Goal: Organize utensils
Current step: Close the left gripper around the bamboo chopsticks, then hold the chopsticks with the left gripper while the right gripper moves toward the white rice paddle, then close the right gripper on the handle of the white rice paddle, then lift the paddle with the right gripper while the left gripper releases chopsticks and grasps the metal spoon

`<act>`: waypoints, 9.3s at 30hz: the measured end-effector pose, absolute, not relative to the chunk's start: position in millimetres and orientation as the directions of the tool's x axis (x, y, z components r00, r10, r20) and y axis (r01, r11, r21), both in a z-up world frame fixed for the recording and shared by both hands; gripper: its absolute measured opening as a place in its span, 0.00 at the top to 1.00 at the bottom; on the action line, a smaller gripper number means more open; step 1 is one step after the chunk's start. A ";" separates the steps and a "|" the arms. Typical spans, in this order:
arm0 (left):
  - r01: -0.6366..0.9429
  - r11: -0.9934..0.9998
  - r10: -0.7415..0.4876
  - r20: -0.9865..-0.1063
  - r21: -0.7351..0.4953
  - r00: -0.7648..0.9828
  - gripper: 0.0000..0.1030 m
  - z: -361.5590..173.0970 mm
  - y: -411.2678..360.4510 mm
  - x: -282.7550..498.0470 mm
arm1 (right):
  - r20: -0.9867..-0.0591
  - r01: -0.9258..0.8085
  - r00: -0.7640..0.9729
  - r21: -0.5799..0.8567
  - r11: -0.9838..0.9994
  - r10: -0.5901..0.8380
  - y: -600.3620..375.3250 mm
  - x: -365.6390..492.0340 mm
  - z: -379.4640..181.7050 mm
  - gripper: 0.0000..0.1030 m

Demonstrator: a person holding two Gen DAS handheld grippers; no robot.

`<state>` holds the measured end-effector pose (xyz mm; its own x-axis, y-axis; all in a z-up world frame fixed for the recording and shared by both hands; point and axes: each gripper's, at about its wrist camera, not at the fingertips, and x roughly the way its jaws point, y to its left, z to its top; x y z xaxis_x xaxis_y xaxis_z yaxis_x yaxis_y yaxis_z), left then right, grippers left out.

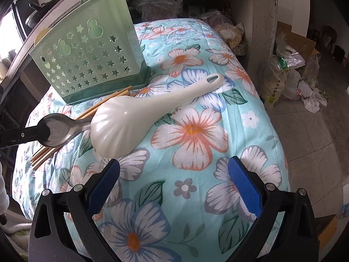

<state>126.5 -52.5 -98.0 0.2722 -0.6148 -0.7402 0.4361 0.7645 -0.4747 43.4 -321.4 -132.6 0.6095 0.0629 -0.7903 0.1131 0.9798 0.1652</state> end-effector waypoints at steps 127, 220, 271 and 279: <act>0.416 0.790 -0.596 -0.724 -0.451 0.348 0.97 -98.8 -45.4 144.5 | -0.702 -0.287 0.703 -0.426 0.858 -0.114 -202.8 51.6 -125.6 0.37; 0.419 0.798 -0.584 -0.729 -0.434 0.357 0.97 -94.3 -39.9 146.9 | -0.340 -0.134 0.873 -0.857 0.498 -0.350 -209.8 84.1 -139.0 0.95; 0.293 0.735 -0.672 -0.714 -0.611 0.196 0.70 -144.7 -76.0 124.2 | -0.583 0.018 0.805 0.211 0.977 0.111 -330.8 27.7 -41.9 0.96; 0.220 0.757 -0.653 -0.725 -0.616 0.219 0.90 -150.8 -69.2 127.9 | -0.582 0.019 0.805 0.213 0.977 0.112 -332.5 27.6 -43.1 0.96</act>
<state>127.9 -69.2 -150.8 0.2194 -0.6532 -0.7247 0.2196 0.7568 -0.6157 27.6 -332.5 -43.1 0.8054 0.1117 -0.5822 0.0187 0.9768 0.2133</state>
